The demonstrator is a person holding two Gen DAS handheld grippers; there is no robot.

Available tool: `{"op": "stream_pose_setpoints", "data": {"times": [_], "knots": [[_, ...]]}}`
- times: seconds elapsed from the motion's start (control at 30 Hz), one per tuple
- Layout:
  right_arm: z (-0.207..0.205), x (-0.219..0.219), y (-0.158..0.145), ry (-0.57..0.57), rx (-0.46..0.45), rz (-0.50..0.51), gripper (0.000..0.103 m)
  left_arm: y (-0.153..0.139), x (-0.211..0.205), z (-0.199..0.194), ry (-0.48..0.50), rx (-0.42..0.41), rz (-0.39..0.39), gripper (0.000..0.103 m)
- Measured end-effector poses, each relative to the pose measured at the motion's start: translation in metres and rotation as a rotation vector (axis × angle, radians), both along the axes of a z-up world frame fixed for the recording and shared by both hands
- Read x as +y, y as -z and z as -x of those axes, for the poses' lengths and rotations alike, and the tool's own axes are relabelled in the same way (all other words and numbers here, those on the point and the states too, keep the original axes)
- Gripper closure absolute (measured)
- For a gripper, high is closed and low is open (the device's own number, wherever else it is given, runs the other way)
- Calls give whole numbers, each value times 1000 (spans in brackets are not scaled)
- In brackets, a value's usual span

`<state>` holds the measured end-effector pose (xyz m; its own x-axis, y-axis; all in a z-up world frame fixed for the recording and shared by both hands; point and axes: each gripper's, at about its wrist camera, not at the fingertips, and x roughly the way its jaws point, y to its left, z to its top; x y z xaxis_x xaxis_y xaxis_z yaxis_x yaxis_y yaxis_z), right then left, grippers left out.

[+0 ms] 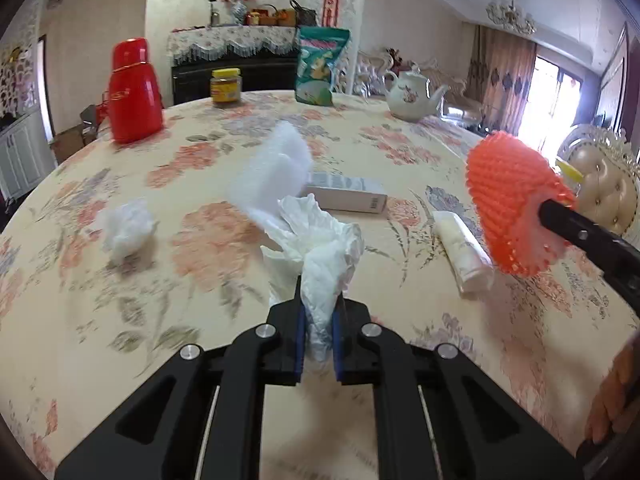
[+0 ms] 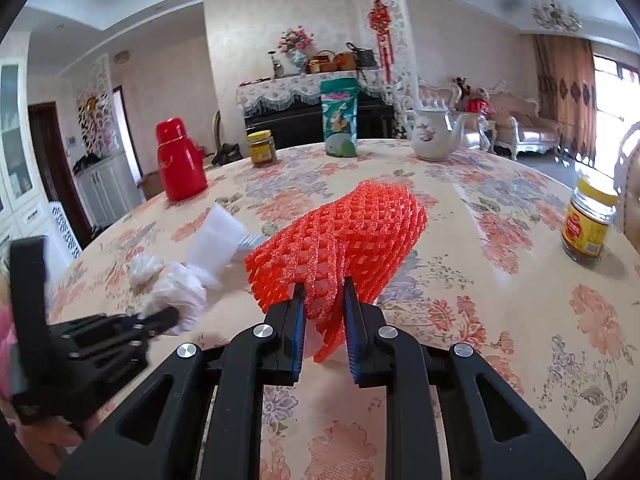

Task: Collect trash
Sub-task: 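Carry the orange net and tissue to the pink bin and release both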

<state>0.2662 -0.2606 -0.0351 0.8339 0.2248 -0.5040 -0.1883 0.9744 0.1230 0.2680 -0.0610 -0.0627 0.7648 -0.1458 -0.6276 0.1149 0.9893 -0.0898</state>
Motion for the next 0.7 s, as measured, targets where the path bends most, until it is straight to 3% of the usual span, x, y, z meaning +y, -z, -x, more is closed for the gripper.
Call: {"op": "stream_pose_setpoints", "data": {"times": [0.7], "knots": [[19,110,23,-341,108,113,83,-21,90,125,-136,-114,-10,92]]}}
